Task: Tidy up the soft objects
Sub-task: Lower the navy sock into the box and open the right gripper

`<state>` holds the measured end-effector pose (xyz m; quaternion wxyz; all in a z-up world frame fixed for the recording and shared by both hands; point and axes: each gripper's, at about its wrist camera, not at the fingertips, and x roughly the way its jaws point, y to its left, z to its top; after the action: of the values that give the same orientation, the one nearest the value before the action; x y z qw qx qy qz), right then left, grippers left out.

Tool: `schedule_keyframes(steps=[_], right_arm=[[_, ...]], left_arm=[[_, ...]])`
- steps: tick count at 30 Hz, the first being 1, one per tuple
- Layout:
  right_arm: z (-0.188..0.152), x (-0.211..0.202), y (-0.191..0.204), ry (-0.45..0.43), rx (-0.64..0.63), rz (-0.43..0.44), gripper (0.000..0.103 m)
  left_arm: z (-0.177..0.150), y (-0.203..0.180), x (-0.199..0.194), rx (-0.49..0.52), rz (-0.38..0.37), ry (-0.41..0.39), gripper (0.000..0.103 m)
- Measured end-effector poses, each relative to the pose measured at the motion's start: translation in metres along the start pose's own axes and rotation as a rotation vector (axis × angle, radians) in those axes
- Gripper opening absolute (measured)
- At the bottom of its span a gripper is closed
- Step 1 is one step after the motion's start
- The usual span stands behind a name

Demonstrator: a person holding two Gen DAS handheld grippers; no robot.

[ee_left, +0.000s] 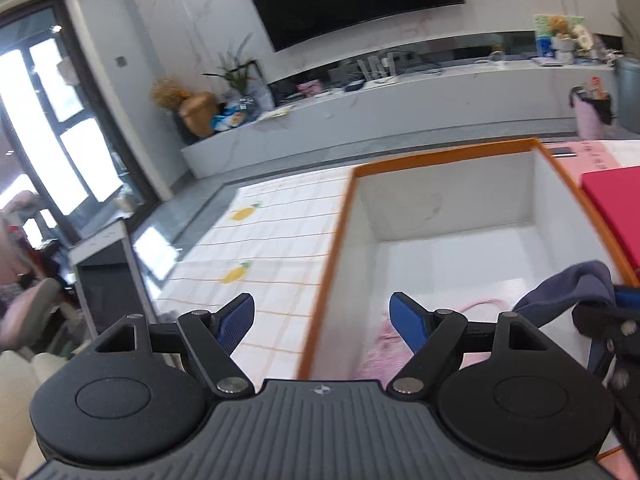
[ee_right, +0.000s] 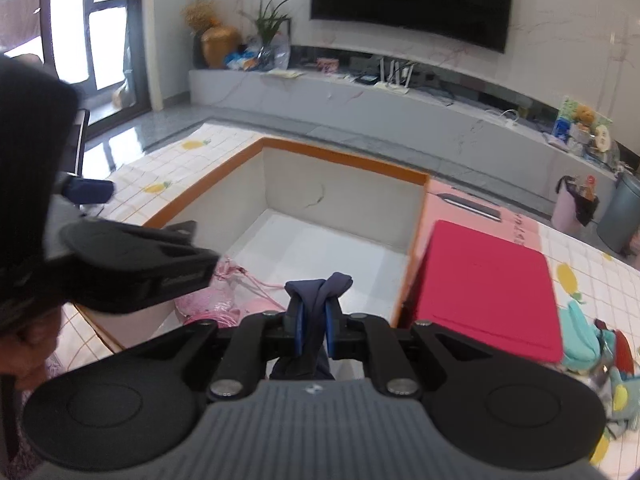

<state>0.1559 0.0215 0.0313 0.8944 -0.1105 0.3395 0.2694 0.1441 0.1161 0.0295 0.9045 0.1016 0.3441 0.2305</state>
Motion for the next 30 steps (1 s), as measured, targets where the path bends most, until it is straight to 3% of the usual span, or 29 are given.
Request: schedule_keyframes(steps=[3, 5, 9, 12, 20, 25, 29, 30], right_arm=[[0.008, 0.016, 0.000, 0.082, -0.017, 0.047, 0.008], [0.010, 0.023, -0.003, 0.114, -0.004, 0.067, 0.009], [0.010, 0.035, 0.005, 0.112, -0.121, -0.052, 0.009], [0.015, 0.050, 0.002, 0.160, -0.114, -0.029, 0.009], [0.015, 0.079, 0.020, 0.266, -0.228, -0.015, 0.008], [0.012, 0.081, 0.031, 0.279, -0.251, -0.006, 0.012], [0.012, 0.075, 0.037, 0.260, -0.235, 0.036, 0.042], [0.012, 0.073, 0.037, 0.248, -0.233, 0.053, 0.044]], left_arm=[[-0.002, 0.002, 0.000, -0.003, 0.049, 0.007, 0.091], [-0.004, 0.008, 0.004, -0.022, 0.040, 0.019, 0.091], [-0.005, 0.023, 0.017, -0.097, 0.003, 0.086, 0.091], [-0.009, 0.033, 0.021, -0.155, -0.026, 0.123, 0.091], [-0.011, 0.036, 0.011, -0.171, -0.018, 0.102, 0.091], [-0.011, 0.037, 0.009, -0.171, -0.036, 0.102, 0.091], [-0.011, 0.043, 0.006, -0.196, -0.051, 0.085, 0.090], [-0.010, 0.045, 0.005, -0.202, -0.052, 0.084, 0.090]])
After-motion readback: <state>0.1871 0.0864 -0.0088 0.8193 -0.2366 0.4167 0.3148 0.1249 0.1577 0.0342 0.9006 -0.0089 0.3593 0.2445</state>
